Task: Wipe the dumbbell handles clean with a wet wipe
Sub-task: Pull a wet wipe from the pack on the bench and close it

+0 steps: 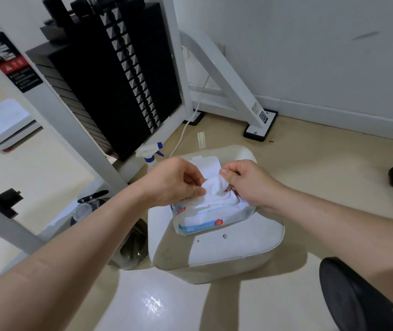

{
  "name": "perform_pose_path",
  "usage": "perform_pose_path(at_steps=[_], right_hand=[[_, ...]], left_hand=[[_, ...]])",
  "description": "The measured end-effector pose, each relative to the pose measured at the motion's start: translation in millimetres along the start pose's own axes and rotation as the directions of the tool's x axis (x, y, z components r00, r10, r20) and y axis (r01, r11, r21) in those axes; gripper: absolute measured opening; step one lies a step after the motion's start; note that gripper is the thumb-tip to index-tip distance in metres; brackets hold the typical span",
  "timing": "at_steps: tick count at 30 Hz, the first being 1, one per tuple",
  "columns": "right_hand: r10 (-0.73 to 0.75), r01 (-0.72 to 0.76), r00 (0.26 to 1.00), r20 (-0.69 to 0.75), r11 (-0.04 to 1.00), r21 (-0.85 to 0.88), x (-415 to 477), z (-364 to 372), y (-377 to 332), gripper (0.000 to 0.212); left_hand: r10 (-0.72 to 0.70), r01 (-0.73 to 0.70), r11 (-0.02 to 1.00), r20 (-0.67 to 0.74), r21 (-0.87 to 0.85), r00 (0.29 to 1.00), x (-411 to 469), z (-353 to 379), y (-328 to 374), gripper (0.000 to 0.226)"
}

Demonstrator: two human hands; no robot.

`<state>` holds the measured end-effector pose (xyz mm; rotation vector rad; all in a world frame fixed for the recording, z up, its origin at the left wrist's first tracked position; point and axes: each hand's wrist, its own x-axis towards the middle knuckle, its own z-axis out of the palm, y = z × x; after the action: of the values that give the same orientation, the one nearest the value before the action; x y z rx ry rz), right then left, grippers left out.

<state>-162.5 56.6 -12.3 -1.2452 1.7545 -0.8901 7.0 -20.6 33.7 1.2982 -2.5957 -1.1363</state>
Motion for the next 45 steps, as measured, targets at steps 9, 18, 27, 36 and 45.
perform_pose_path(at_steps=[9,18,27,36,45], right_hand=[[-0.458,0.441,0.887,0.054,0.808,-0.391,-11.6,-12.2,-17.6,0.024],[-0.227,0.265,0.962,0.150,0.905,-0.333,-6.0,-30.3,-26.7,0.012],[-0.157,0.170,0.983,0.096,0.974,-0.147,-3.6,-28.7,-33.7,0.017],[-0.223,0.204,0.971,-0.089,0.961,-0.186,-7.0,-27.7,-35.7,0.015],[-0.181,0.171,0.896,-0.406,0.983,-0.060,-23.2,8.9,-32.0,0.016]], left_hand=[[-0.010,0.010,1.000,-0.035,0.002,0.999,-1.9,7.0,2.6,0.025],[0.108,-0.106,0.994,-0.084,0.030,0.991,-5.4,6.2,0.8,0.009],[0.116,-0.029,0.949,-0.262,0.313,0.958,-5.8,11.8,21.8,0.030],[-0.056,0.051,0.996,-0.065,-0.075,0.996,-12.2,-9.0,16.9,0.021],[0.025,-0.001,0.994,-0.219,0.108,0.975,-6.7,-8.6,19.0,0.009]])
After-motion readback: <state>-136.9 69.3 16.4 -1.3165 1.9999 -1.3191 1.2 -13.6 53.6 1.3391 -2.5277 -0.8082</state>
